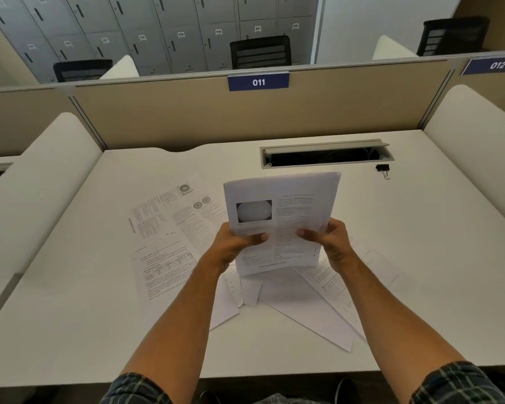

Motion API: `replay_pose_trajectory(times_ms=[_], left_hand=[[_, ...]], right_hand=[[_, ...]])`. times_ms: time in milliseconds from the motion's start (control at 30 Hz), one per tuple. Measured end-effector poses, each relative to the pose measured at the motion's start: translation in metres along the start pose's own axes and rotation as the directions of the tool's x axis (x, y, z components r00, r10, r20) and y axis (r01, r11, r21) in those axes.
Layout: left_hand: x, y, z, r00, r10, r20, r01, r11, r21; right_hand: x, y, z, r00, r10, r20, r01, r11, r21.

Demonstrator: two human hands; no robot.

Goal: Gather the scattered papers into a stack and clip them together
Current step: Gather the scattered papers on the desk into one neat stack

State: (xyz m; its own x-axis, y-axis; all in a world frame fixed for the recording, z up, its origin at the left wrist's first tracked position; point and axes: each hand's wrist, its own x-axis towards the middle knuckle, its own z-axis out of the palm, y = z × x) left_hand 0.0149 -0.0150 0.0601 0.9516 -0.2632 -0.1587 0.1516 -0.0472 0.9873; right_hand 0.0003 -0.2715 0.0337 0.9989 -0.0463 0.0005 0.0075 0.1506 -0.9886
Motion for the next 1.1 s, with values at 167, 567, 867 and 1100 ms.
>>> replay_pose_trajectory(times_ms=[167, 567, 867, 1100], left_hand=[[0.006, 0.001, 0.005, 0.998, -0.009, -0.059, 0.009, 1.0, 0.012], [-0.006, -0.038, -0.037, 0.963, -0.187, -0.194, 0.192, 0.981, 0.008], [-0.019, -0.075, -0.045, 0.927, -0.304, -0.219, 0.304, 0.952, -0.035], [-0.018, -0.067, -0.045, 0.944, -0.268, -0.193, 0.268, 0.963, -0.031]], right_hand=[[0.004, -0.003, 0.004, 1.0, 0.018, 0.023, -0.018, 1.0, 0.0], [0.01, 0.011, -0.07, 0.868, 0.142, -0.475, -0.48, 0.486, -0.731], [-0.005, 0.02, -0.096, 0.808, 0.258, -0.531, -0.551, 0.011, -0.834], [-0.004, 0.018, -0.099, 0.808, 0.297, -0.51, -0.572, 0.187, -0.798]])
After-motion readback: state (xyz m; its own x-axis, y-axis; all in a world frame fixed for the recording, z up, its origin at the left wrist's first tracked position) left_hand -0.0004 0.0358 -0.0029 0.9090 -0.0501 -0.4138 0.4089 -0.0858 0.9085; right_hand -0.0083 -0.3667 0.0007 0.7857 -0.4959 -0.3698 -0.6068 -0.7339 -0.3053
